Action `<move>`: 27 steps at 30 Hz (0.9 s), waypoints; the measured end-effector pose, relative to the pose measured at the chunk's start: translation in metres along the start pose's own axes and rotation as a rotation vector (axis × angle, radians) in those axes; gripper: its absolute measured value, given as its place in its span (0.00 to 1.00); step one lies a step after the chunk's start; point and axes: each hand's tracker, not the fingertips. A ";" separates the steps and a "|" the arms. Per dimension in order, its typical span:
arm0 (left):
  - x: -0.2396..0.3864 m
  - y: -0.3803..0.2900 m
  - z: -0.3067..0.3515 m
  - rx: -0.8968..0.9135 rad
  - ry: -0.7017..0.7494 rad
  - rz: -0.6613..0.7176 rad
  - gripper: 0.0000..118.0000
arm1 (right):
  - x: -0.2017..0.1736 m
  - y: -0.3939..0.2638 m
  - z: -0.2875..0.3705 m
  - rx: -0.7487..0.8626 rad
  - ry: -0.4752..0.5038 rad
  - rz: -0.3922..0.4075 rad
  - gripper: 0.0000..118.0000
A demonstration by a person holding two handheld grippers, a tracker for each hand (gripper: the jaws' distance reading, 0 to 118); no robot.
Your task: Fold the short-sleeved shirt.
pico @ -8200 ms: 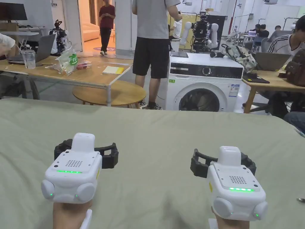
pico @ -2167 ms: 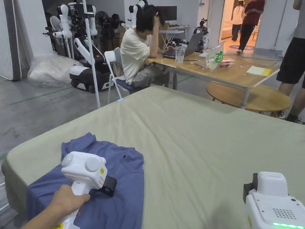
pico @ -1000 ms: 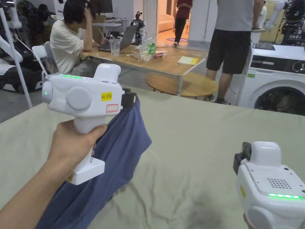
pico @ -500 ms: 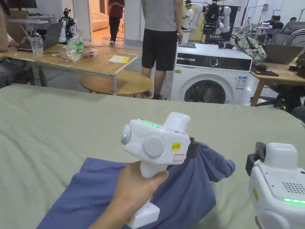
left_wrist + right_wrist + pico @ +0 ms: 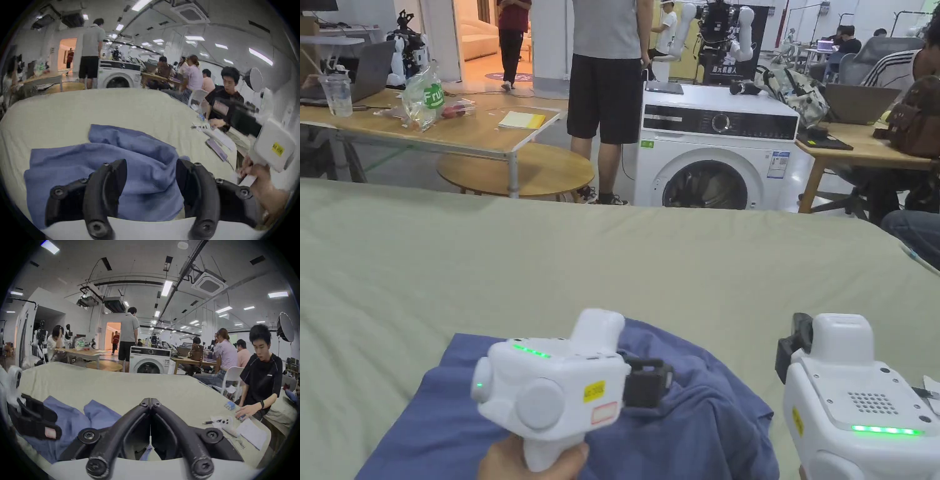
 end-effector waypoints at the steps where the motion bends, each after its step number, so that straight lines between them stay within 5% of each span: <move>1: -0.010 0.000 0.011 0.033 0.015 0.028 0.52 | -0.006 0.000 0.001 0.005 0.014 -0.001 0.00; 3: -0.025 0.000 0.028 0.078 0.079 0.047 0.35 | -0.017 0.002 -0.002 0.009 0.034 -0.002 0.00; 4: -0.035 -0.001 0.032 0.062 0.125 0.046 0.08 | -0.023 0.002 -0.004 0.010 0.046 -0.003 0.00; 5: -0.044 -0.003 0.036 0.045 0.181 0.046 0.00 | -0.029 0.002 -0.005 0.008 0.058 -0.003 0.00; 20: -0.244 0.061 0.023 -0.174 0.437 0.240 0.00 | -0.073 0.003 -0.053 -0.084 0.131 -0.011 0.00; 23: -0.274 0.068 -0.007 -0.290 0.460 0.271 0.09 | -0.073 0.001 -0.058 -0.099 0.136 -0.003 0.00; 25: -0.289 0.064 -0.029 -0.342 0.473 0.276 0.48 | -0.071 0.000 -0.061 -0.108 0.132 0.007 0.00; 26: -0.285 0.058 -0.035 -0.360 0.492 0.276 0.60 | -0.070 -0.001 -0.062 -0.111 0.129 0.010 0.00; 27: -0.289 0.053 -0.044 -0.380 0.500 0.280 0.62 | -0.068 -0.002 -0.062 -0.115 0.126 0.013 0.00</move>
